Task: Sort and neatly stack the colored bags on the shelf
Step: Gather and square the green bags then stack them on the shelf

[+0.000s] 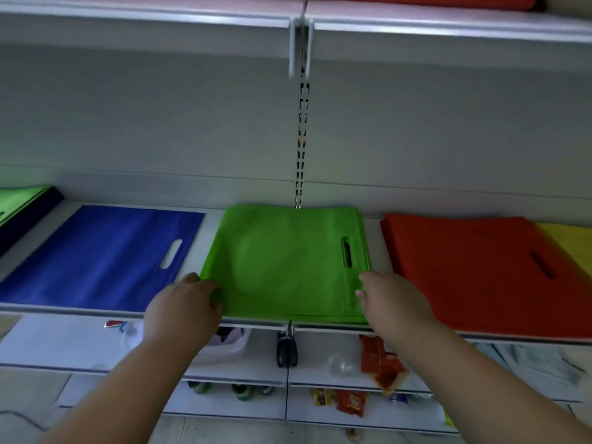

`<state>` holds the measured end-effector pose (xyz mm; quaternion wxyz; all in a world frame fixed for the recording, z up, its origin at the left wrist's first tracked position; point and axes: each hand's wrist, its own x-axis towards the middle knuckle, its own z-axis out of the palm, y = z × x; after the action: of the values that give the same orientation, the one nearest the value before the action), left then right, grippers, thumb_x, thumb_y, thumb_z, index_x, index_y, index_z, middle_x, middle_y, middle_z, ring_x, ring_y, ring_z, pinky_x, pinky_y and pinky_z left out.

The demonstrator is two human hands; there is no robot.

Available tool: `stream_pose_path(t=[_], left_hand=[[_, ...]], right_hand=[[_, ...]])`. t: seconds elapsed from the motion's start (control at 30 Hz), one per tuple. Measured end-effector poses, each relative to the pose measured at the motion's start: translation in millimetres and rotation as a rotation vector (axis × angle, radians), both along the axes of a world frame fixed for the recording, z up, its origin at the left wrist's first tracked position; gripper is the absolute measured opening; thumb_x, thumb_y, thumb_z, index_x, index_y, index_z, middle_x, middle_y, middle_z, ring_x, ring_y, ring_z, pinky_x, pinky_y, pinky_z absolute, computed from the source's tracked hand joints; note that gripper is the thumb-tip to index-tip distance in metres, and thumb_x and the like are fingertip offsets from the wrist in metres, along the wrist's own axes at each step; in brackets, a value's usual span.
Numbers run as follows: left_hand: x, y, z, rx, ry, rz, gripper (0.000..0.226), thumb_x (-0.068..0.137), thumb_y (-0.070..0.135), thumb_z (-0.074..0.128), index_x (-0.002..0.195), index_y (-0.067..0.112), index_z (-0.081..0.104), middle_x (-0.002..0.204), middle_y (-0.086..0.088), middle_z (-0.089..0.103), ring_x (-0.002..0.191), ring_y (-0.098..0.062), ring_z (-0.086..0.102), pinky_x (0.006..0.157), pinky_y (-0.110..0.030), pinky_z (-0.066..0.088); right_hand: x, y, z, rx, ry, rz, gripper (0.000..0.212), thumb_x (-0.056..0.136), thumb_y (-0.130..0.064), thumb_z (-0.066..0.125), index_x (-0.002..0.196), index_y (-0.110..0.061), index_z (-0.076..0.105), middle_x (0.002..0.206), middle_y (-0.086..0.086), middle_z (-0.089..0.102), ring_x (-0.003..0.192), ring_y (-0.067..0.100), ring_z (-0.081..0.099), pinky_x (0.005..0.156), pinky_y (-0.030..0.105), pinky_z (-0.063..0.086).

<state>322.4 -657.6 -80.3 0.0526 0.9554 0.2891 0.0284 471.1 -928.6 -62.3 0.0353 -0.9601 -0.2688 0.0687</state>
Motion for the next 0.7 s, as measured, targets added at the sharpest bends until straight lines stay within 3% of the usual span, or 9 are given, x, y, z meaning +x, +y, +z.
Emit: stream_pose_path(t=[0.07,0.17,0.3,0.43,0.57,0.7], left_hand=[[-2,3,-1,0.014,0.003,-0.001,0.029,0.09,0.033,0.052,0.116,0.036,0.066,0.098,0.003,0.052,0.083,-0.021,0.061,0.059,-0.028,0.042],[-13,12,0,0.001,-0.089,-0.011,0.027,0.087,0.035,0.06,0.112,0.028,0.067,0.097,-0.001,0.051,0.072,-0.026,0.06,0.055,-0.029,0.04],[-50,46,1,-0.091,-0.213,0.008,0.038,0.088,0.04,0.062,0.124,0.028,0.063,0.111,-0.002,0.056,0.078,-0.028,0.065,0.063,-0.033,0.049],[-121,119,0,-0.107,-0.27,0.069,0.037,0.087,0.044,0.059,0.122,0.031,0.062,0.115,0.002,0.055,0.075,-0.019,0.065,0.063,-0.032,0.052],[-212,216,-1,-0.041,-0.292,0.157,0.042,0.082,0.047,0.05,0.118,0.031,0.062,0.108,0.004,0.058,0.082,-0.023,0.065,0.061,-0.032,0.049],[-294,293,8,-0.037,-0.247,0.288,0.041,0.092,0.046,0.051,0.131,0.033,0.054,0.12,0.009,0.05,0.081,-0.015,0.059,0.065,-0.029,0.045]], right_hand=[[-4,6,11,-0.022,-0.046,-0.016,0.015,0.098,-0.03,0.051,0.093,-0.016,0.054,0.083,-0.002,0.054,0.069,0.015,0.049,0.053,0.029,0.033],[-17,26,26,0.056,-0.083,0.026,0.027,0.096,-0.039,0.051,0.111,-0.016,0.055,0.102,0.003,0.059,0.087,0.021,0.056,0.071,0.033,0.048],[-52,88,45,0.152,-0.11,0.086,0.045,0.096,-0.048,0.047,0.13,-0.019,0.049,0.119,0.004,0.056,0.103,0.023,0.056,0.082,0.032,0.048],[-106,184,59,0.231,-0.116,0.184,0.049,0.096,-0.049,0.047,0.134,-0.019,0.048,0.124,0.005,0.054,0.109,0.026,0.055,0.087,0.034,0.047],[-173,299,68,0.326,-0.072,0.302,0.054,0.095,-0.05,0.048,0.139,-0.02,0.045,0.134,0.002,0.051,0.118,0.024,0.053,0.096,0.037,0.044],[-228,402,80,0.374,-0.02,0.394,0.058,0.097,-0.052,0.045,0.146,-0.023,0.037,0.148,-0.002,0.041,0.132,0.018,0.042,0.104,0.033,0.037]])
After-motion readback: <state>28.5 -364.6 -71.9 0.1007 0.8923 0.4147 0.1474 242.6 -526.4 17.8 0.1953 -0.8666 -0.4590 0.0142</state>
